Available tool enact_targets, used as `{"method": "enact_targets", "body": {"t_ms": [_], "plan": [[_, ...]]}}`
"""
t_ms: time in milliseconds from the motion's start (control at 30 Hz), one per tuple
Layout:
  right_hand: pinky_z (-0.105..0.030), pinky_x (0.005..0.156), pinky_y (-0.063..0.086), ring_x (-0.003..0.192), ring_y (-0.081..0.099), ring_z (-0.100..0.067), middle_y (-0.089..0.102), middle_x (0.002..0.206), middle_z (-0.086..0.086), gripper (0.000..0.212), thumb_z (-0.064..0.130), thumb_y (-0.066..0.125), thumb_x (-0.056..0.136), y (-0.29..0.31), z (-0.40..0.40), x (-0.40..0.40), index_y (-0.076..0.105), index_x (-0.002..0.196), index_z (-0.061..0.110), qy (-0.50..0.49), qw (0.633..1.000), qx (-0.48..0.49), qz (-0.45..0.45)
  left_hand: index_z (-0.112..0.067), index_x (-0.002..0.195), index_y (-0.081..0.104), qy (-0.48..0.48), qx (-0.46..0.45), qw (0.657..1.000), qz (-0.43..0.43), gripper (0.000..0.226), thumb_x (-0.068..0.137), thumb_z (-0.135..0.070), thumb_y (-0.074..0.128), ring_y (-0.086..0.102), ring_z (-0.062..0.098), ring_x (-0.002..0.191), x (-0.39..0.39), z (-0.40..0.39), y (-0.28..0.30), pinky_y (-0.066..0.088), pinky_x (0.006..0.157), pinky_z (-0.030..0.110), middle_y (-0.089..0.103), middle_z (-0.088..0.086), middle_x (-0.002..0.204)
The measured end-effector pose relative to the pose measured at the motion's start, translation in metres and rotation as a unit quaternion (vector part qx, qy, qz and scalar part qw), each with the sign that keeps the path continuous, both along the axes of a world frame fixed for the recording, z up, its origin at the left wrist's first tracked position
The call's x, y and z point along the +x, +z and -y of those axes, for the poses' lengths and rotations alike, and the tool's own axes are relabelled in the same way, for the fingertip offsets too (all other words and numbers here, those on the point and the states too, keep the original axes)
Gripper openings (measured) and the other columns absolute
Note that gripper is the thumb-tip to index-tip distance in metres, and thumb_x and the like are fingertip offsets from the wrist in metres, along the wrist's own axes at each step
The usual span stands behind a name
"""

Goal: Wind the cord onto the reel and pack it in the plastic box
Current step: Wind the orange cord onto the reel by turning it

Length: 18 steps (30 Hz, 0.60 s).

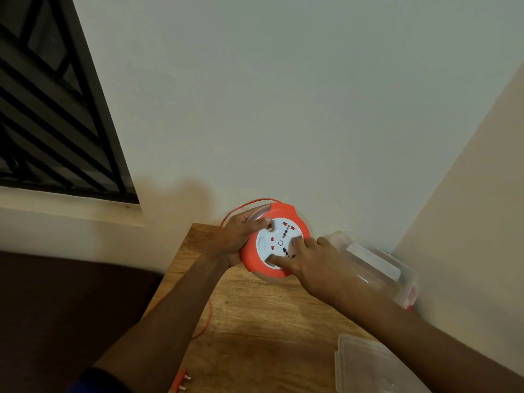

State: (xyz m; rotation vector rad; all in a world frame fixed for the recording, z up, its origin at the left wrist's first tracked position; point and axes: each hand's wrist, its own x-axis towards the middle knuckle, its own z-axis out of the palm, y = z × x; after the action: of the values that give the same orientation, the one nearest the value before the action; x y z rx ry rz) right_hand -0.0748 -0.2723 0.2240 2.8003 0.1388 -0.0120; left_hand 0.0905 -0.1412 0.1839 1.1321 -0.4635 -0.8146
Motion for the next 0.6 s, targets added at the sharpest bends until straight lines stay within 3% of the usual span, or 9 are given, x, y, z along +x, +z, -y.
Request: {"method": "enact_targets", "body": {"t_ms": [200,300,367,433,500,600], "plan": [[-0.046,0.083,0.053,0.097,0.062,-0.036,0.057,0.115,-0.018,0.063,0.017,0.058,0.091,-0.007,-0.018,0.001,0.029,0.142,0.040,-0.063,0.995,0.077,0.018,-0.020,0.137,0.065,0.019,-0.003,1.000,-0.001,0.057,0.083,-0.025,0.079,0.074,0.033,0.111,-0.007,0.003,0.002,0.062,0.079,0.043,0.074,0.012,0.127],[-0.047,0.092,0.052,0.113,0.059,-0.031,0.059,0.132,-0.007,0.068,0.022,0.066,0.084,-0.013,-0.033,0.005,0.034,0.142,0.039,-0.148,0.956,0.249,0.049,-0.029,0.130,0.068,0.021,0.011,1.000,0.010,0.043,0.087,-0.027,0.077,0.073,0.031,0.115,-0.013,0.007,0.001,0.063,0.082,0.043,0.073,0.006,0.132],[-0.044,0.102,0.043,0.128,0.049,-0.027,0.049,0.145,0.000,0.064,0.036,0.065,0.085,-0.010,-0.034,0.009,0.038,0.143,0.039,-0.179,0.912,0.366,0.041,-0.032,0.130,0.068,0.024,0.024,0.999,0.022,0.041,0.090,-0.029,0.075,0.072,0.028,0.116,-0.015,0.008,-0.001,0.063,0.083,0.043,0.071,0.002,0.134],[-0.040,0.106,0.039,0.135,0.041,-0.025,0.039,0.152,0.005,0.067,0.039,0.065,0.085,-0.007,-0.033,0.009,0.034,0.144,0.041,-0.175,0.890,0.422,0.017,-0.028,0.135,0.066,0.036,0.025,0.999,0.020,0.042,0.094,-0.026,0.073,0.074,0.028,0.113,-0.014,0.006,0.000,0.063,0.081,0.042,0.073,0.002,0.131],[-0.043,0.105,0.041,0.135,0.041,-0.028,0.038,0.153,0.002,0.072,0.036,0.064,0.086,-0.007,-0.032,0.006,0.026,0.147,0.043,-0.164,0.903,0.398,0.015,-0.028,0.133,0.066,0.044,0.016,0.999,0.013,0.039,0.094,-0.023,0.072,0.074,0.031,0.111,-0.011,0.003,0.003,0.063,0.081,0.045,0.074,0.007,0.130],[-0.047,0.093,0.051,0.118,0.054,-0.034,0.052,0.138,-0.011,0.070,0.030,0.061,0.089,-0.001,-0.027,0.005,0.023,0.146,0.044,-0.101,0.978,0.171,0.070,-0.020,0.140,0.061,0.041,-0.001,0.999,0.008,0.050,0.091,-0.022,0.073,0.070,0.038,0.118,-0.008,0.001,0.008,0.060,0.092,0.051,0.070,0.013,0.135]]}}
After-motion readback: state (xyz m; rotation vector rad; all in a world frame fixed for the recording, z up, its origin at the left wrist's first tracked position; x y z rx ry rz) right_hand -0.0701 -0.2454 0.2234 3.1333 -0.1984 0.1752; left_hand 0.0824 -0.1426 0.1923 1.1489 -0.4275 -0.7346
